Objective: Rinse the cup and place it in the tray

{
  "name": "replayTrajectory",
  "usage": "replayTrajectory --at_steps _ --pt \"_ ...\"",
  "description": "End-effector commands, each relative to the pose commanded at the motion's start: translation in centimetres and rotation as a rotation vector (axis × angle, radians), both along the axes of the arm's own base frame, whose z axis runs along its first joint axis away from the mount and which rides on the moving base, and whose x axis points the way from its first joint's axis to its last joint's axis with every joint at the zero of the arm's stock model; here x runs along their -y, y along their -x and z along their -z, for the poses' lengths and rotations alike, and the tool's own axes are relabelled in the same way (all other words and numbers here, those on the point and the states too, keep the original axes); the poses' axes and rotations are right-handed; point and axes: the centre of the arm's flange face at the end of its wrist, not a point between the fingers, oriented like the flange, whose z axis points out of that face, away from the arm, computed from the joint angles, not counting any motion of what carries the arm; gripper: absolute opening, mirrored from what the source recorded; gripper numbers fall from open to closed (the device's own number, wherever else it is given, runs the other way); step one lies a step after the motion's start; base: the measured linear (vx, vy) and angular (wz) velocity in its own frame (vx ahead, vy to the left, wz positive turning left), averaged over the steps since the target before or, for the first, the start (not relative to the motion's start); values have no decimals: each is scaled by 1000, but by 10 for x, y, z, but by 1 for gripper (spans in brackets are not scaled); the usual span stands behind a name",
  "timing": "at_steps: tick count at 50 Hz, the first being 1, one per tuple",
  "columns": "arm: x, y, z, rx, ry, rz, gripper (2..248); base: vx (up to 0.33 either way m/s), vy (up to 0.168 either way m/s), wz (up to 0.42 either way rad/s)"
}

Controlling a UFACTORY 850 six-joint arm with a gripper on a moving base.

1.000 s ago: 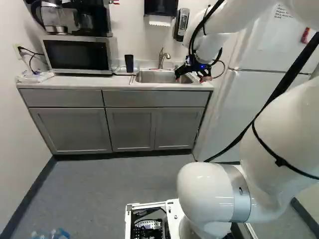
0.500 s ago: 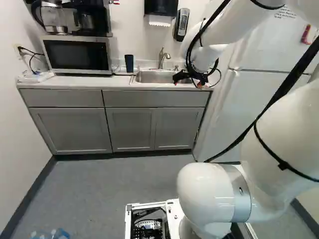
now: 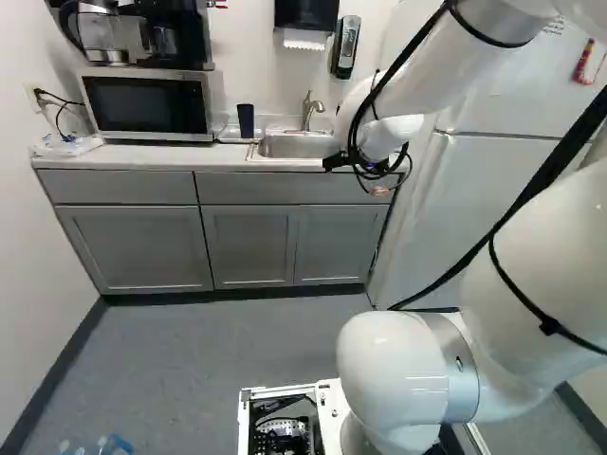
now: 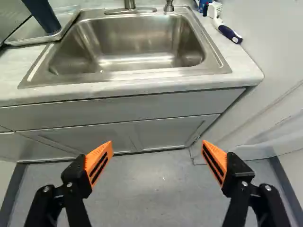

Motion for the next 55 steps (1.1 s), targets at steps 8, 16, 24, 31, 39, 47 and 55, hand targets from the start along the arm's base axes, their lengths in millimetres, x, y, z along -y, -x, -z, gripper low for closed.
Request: replayTrajectory --at_steps 8,16,24,31,39,47,55 --pt "-6 11 20 38 6 -10 247 0 0 0" --pt "-13 24 39 78 11 -21 247 0 0 0" --pt "-19 37 57 115 14 -33 247 0 0 0" --pt "-24 48 71 145 15 -43 247 0 0 0" --pt "-28 61 85 176 16 -54 247 0 0 0" --pt "-33 74 97 206 16 -65 247 0 0 0" --pt "-36 85 108 231 15 -75 247 0 0 0"
